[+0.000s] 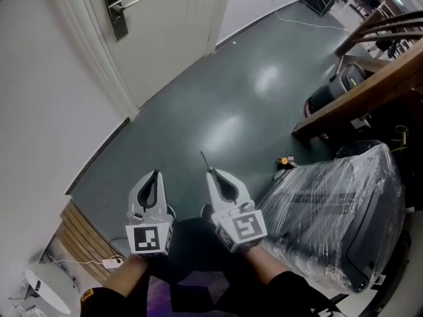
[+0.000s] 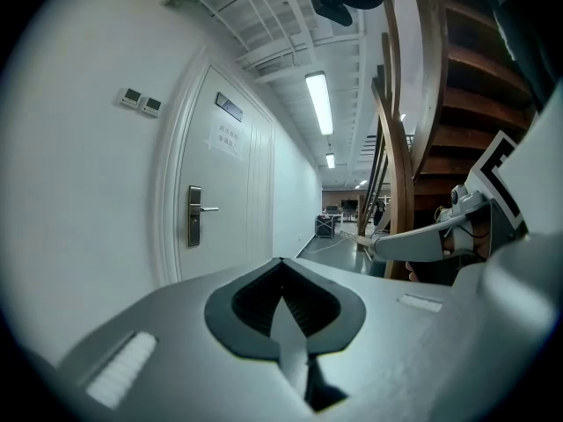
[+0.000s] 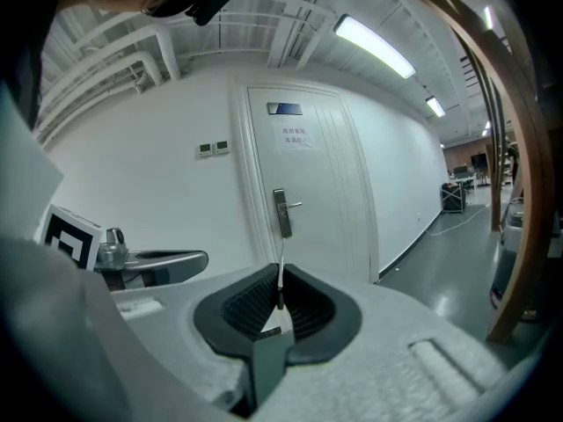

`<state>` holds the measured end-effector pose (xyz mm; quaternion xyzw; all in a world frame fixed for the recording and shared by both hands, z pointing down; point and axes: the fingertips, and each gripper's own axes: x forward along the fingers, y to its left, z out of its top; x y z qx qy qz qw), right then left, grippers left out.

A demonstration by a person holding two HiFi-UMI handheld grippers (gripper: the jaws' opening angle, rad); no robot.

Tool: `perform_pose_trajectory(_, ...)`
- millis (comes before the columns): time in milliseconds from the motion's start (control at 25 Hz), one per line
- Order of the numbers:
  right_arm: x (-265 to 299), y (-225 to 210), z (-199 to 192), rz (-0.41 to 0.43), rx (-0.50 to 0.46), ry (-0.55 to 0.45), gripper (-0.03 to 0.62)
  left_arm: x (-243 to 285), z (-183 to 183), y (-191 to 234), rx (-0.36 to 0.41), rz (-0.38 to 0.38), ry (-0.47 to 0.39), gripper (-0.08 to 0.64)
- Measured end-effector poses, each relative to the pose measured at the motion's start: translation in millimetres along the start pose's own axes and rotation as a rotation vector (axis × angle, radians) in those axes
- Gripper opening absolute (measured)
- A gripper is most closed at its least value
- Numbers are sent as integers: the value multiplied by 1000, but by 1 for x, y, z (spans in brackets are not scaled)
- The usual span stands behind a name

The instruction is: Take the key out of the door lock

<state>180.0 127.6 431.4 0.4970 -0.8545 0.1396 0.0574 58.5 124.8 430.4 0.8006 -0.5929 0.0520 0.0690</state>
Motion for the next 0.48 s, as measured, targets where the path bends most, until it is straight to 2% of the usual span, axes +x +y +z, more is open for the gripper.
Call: perform_pose_trajectory(480, 8, 15, 2, -4, 5, 8, 14, -6, -2, 17, -13, 5, -8, 17)
